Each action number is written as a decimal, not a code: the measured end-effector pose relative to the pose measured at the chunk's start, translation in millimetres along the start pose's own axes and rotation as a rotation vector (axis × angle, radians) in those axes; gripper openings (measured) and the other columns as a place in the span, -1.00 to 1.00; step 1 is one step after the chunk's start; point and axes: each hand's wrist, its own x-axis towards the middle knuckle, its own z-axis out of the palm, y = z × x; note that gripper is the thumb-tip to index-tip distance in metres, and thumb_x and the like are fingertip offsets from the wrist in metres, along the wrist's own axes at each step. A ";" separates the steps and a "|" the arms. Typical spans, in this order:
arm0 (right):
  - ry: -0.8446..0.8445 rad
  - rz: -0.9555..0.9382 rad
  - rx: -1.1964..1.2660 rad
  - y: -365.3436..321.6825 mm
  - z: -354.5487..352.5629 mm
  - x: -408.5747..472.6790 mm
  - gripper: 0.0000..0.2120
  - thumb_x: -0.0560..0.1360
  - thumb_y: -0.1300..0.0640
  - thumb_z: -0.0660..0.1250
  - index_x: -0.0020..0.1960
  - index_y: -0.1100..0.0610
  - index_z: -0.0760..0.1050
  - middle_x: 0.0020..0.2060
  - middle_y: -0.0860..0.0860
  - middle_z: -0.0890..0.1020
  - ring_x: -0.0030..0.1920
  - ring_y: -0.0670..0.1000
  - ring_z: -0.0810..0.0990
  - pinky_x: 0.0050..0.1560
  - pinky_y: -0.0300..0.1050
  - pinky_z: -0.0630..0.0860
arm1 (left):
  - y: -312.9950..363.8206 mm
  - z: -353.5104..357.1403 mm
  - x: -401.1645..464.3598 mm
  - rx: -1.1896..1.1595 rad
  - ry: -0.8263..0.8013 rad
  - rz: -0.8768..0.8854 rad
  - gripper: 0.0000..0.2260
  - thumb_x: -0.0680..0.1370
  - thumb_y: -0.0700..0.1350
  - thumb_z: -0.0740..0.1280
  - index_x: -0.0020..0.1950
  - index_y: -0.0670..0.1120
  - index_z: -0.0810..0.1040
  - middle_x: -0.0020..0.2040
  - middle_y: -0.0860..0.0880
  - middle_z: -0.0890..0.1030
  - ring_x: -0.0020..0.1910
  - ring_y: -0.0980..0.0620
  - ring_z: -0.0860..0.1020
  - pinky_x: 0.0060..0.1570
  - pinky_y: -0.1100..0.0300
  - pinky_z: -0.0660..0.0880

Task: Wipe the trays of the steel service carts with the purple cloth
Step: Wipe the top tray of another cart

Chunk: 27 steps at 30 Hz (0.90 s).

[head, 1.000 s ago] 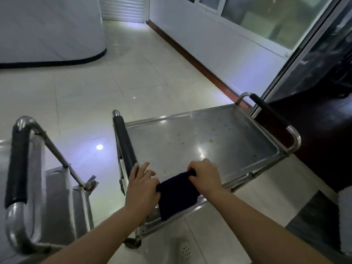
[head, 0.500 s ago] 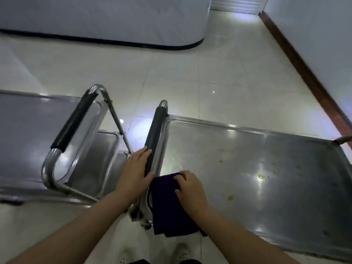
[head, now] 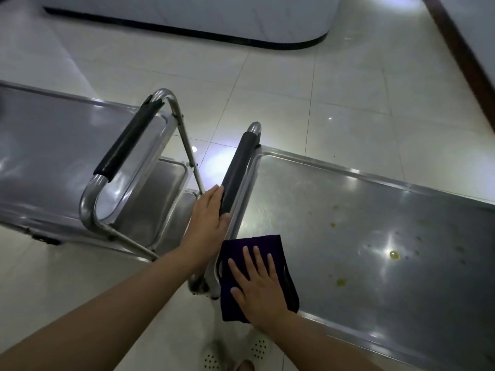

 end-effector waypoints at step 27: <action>0.021 0.019 -0.046 106.4 -61.2 185.4 -0.42 0.58 -0.24 -0.13 0.55 -0.17 -0.19 0.57 0.04 -0.13 0.54 0.14 -0.28 0.46 0.23 -0.35 | 13.6 6.6 28.1 0.364 -0.017 0.052 -0.62 0.59 0.07 0.07 0.38 0.11 0.44 0.50 -0.19 0.23 0.23 -0.20 0.52 -0.02 0.03 0.54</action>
